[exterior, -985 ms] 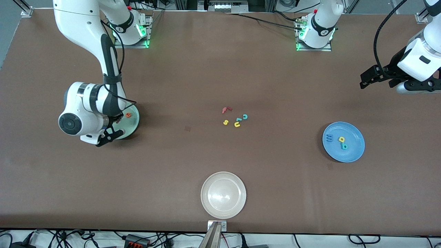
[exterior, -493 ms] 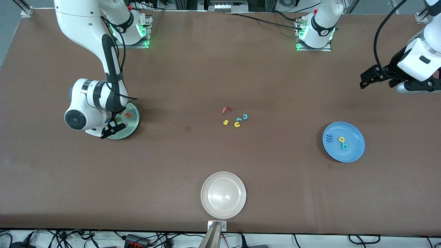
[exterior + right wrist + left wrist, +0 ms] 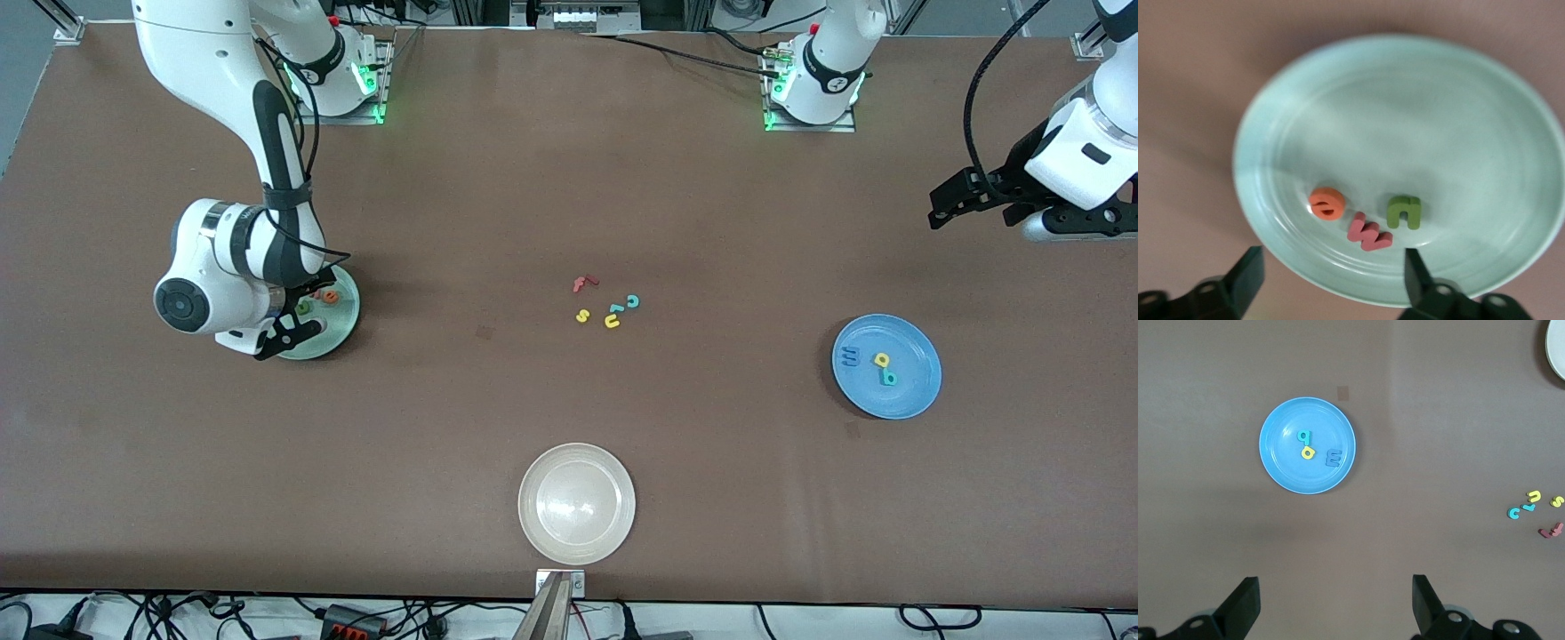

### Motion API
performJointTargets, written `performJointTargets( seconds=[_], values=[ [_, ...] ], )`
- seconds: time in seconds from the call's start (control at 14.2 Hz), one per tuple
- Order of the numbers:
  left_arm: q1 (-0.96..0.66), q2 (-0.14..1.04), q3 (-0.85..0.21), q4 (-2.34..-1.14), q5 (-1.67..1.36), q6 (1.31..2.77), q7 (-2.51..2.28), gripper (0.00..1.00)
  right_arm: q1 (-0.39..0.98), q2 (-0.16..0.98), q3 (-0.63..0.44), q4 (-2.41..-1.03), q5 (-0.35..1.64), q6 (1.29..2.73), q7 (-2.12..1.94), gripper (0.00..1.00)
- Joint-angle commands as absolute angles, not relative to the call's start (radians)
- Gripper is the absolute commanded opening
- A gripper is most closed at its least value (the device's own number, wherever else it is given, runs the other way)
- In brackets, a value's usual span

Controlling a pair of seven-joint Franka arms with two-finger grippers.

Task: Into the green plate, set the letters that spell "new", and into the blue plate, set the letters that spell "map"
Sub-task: 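Lower the pink w onto the green plate and open the right gripper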

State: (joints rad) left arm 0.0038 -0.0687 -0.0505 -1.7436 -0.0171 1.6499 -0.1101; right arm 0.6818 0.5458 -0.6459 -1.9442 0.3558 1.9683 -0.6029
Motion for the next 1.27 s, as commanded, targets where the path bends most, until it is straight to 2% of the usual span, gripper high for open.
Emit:
performJointTargets(
  seconds=[0.0,0.7,0.99,1.2],
  values=[
    [0.000,-0.054,-0.048,-1.710,-0.032,1.626,-0.100,1.00,0.678,0.486,-0.646,-1.915,0.371,1.965,-0.552,1.00],
    [0.000,-0.054,-0.048,-1.710,-0.031,1.626,-0.100,1.00,0.625,0.473,-0.644,-1.741,0.476,1.965,-0.201,1.00],
    [0.000,-0.054,-0.048,-1.710,-0.031,1.626,-0.100,1.00,0.491,0.393,-0.485,-1.706,0.366,1.953,-0.141,1.00],
    [0.000,-0.054,-0.048,-1.710,-0.031,1.626,-0.097,1.00,0.358,0.368,-0.364,-1.616,0.304,1.847,-0.100,1.00]
  ],
)
